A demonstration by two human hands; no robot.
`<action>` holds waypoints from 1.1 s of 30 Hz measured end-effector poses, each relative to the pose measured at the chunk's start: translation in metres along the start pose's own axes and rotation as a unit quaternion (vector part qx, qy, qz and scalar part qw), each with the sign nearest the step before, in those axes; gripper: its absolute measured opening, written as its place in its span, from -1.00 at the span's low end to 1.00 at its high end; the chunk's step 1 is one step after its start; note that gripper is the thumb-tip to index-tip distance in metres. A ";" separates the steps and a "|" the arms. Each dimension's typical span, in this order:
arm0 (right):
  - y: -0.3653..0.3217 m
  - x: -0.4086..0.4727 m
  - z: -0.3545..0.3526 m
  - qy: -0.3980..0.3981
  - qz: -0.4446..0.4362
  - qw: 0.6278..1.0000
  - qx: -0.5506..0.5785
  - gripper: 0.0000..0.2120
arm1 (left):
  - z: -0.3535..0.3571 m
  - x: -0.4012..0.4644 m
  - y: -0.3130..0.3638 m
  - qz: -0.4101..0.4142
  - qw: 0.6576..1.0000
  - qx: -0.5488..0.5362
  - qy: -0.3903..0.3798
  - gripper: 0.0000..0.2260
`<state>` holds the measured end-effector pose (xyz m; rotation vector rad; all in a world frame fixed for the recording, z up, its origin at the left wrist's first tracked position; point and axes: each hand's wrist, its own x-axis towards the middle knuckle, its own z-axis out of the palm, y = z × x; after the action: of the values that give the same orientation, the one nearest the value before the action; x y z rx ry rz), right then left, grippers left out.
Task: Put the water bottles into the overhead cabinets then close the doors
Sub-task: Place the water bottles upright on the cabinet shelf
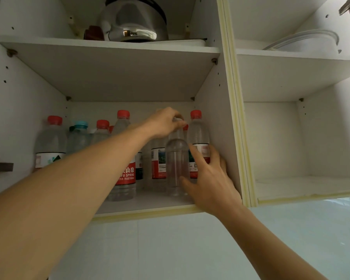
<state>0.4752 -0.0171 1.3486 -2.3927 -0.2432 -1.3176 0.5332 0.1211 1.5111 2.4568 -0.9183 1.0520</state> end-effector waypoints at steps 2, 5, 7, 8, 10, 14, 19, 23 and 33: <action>0.000 0.000 -0.001 -0.015 -0.009 1.000 -0.012 -0.20 | -0.002 0.000 -0.001 0.000 1.000 0.011 -0.004 -0.62; 0.000 0.000 -0.001 -0.050 -0.029 0.998 -0.036 -0.23 | -0.010 -0.001 -0.006 0.008 1.000 0.003 -0.028 -0.57; 0.000 0.001 -0.001 -0.067 -0.042 0.995 -0.052 -0.26 | -0.016 0.000 -0.011 -0.002 1.000 -0.019 -0.022 -0.51; 0.000 0.002 -0.001 -0.072 -0.048 0.995 -0.058 -0.26 | -0.018 0.001 -0.014 -0.018 0.999 -0.036 -0.008 -0.49; 0.000 0.002 0.000 -0.075 -0.057 0.993 -0.067 -0.27 | -0.021 0.006 -0.022 -0.061 0.995 -0.064 0.035 -0.53; 0.000 0.002 0.000 -0.077 -0.057 0.993 -0.065 -0.28 | -0.020 0.019 -0.032 -0.147 0.987 -0.050 0.031 -0.71; 0.002 0.002 0.001 -0.086 -0.055 0.993 -0.061 -0.26 | -0.018 0.030 -0.032 -0.212 0.970 -0.079 -0.085 -0.69; 0.004 0.004 0.001 -0.084 -0.055 0.993 -0.054 -0.24 | -0.019 0.035 -0.037 -0.198 0.970 -0.096 -0.099 -0.74; 0.004 0.003 0.000 -0.089 -0.051 0.993 -0.053 -0.25 | -0.047 0.027 -0.021 -0.165 0.979 -0.041 -0.113 -0.77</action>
<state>0.4780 -0.0208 1.3506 -2.6225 -0.3574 -1.1878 0.5362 0.1483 1.5619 2.5765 -0.5702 0.6208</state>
